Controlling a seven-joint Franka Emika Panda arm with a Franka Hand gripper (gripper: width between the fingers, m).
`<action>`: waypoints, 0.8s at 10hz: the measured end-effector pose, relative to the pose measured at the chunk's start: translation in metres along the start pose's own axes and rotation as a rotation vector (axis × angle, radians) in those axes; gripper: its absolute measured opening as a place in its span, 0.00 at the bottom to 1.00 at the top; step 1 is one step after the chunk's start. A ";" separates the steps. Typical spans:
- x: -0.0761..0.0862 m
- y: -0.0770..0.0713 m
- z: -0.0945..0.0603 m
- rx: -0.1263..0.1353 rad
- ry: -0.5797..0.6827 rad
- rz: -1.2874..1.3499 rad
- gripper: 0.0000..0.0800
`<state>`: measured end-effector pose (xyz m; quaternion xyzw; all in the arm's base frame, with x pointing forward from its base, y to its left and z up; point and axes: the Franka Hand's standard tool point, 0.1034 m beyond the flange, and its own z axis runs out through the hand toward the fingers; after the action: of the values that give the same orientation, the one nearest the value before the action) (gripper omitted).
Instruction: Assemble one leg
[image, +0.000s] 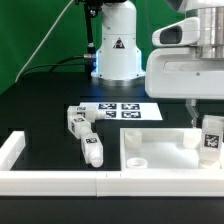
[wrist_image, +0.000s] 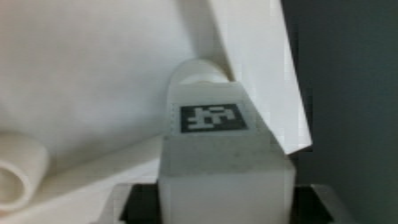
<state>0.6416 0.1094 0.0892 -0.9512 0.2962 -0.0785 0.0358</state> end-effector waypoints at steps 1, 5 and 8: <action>0.000 0.001 0.000 -0.001 -0.004 0.137 0.36; 0.002 0.009 0.000 0.012 -0.055 0.695 0.36; 0.002 0.010 0.001 0.009 -0.056 0.730 0.37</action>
Offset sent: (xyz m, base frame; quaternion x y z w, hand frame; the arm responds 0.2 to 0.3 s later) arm 0.0141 0.0117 -0.0004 0.0482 -0.0600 0.3339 0.9395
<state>0.6382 0.1002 0.0873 -0.7845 0.6147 -0.0358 0.0735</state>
